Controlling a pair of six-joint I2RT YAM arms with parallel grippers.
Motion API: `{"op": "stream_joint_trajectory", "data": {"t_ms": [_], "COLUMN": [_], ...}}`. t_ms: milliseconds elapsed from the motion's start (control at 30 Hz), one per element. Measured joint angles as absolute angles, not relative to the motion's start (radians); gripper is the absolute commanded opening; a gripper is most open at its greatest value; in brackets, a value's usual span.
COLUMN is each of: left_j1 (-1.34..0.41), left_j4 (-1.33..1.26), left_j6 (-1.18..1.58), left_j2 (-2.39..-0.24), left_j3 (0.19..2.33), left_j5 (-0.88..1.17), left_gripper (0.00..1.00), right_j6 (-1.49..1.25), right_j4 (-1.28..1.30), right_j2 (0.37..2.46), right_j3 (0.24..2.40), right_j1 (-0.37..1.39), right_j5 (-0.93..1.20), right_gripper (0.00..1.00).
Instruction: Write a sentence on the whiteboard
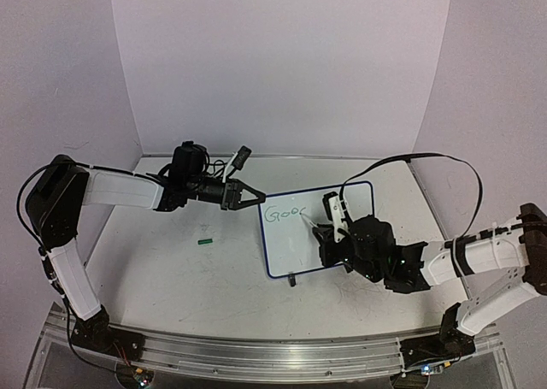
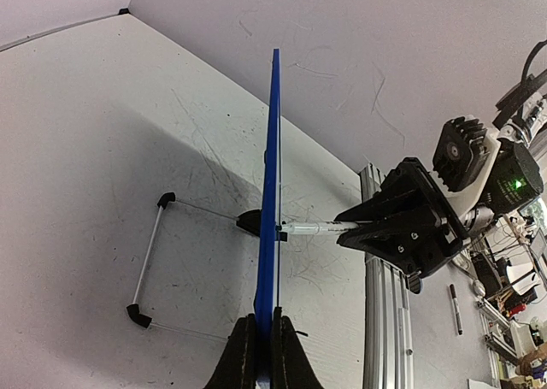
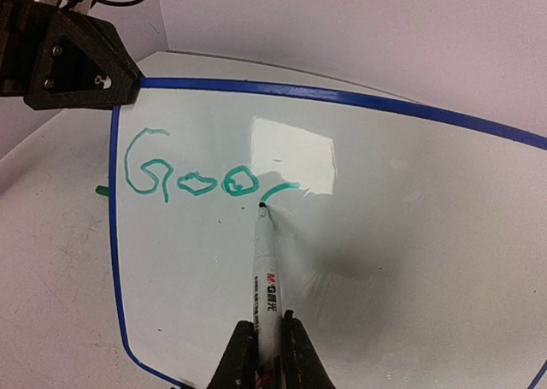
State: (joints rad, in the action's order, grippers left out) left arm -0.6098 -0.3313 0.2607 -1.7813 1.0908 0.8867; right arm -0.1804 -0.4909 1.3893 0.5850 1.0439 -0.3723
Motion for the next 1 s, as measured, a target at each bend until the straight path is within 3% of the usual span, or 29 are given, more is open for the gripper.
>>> {"op": "stream_joint_trajectory", "data": {"t_ms": [1000], "left_j1": [-0.610], "left_j4": [-0.331], "left_j6": [0.261], "left_j2": [-1.781], "left_j3": [1.091], "left_j5": [0.886], "left_gripper": [0.00], "right_j6": [-0.162], "right_j4": [-0.488], "right_j2": [1.379], "right_j3": [0.606], "right_j1": [1.023], "right_j5": [-0.418], "right_gripper": [0.00]}}
